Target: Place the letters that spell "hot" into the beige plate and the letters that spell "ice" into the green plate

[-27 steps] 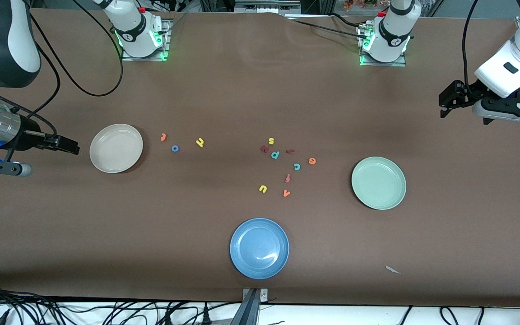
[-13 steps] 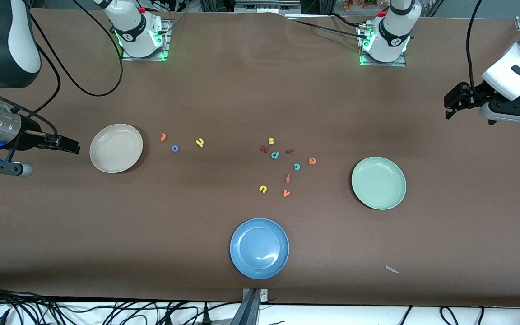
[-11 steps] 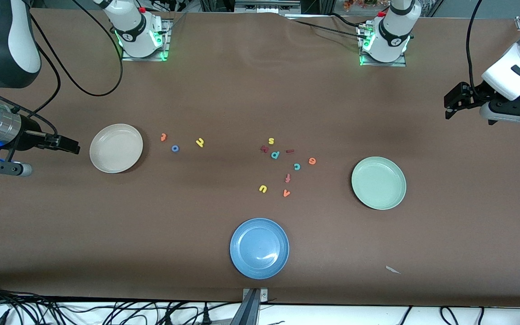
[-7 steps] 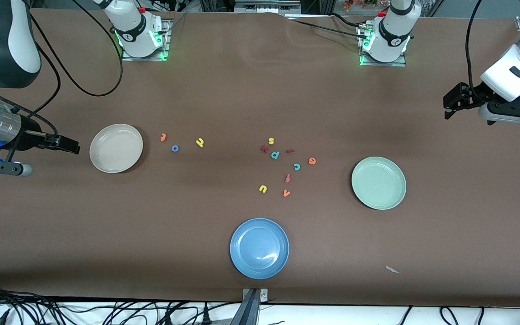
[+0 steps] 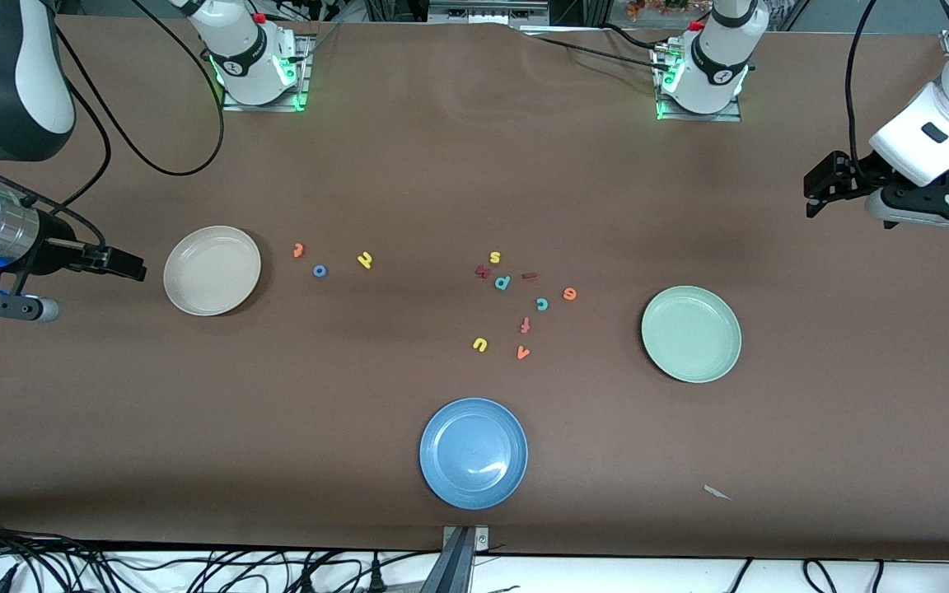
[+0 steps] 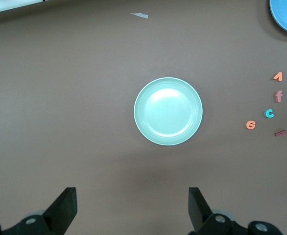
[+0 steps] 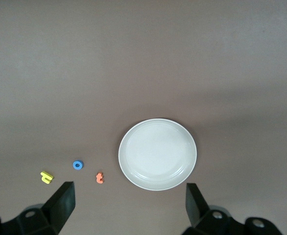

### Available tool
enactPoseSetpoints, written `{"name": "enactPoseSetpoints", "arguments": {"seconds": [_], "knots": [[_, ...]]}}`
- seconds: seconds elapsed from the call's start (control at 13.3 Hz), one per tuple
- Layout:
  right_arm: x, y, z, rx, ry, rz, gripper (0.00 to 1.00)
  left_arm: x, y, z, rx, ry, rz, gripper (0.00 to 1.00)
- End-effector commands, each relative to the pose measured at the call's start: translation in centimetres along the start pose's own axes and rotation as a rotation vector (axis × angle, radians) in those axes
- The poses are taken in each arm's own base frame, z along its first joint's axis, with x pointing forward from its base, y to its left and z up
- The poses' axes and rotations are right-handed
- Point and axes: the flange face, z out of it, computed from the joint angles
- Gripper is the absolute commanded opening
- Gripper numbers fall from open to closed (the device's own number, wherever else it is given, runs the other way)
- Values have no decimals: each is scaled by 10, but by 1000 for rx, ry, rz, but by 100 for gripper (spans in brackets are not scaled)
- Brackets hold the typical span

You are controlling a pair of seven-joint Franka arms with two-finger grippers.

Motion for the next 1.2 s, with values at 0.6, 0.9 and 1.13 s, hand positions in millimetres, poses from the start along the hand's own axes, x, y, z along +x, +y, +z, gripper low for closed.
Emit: {"name": "enactPoseSetpoints", "arguments": {"seconds": [0.6, 0.9, 1.13], "knots": [[-3, 1, -4, 21, -8, 8, 100, -6, -1, 4, 6, -9, 9, 100], [-3, 1, -3, 21, -11, 8, 100, -6, 2, 7, -8, -20, 7, 100], [-3, 2, -3, 21, -10, 9, 100, -9, 4, 11, -64, -36, -16, 100]]}}
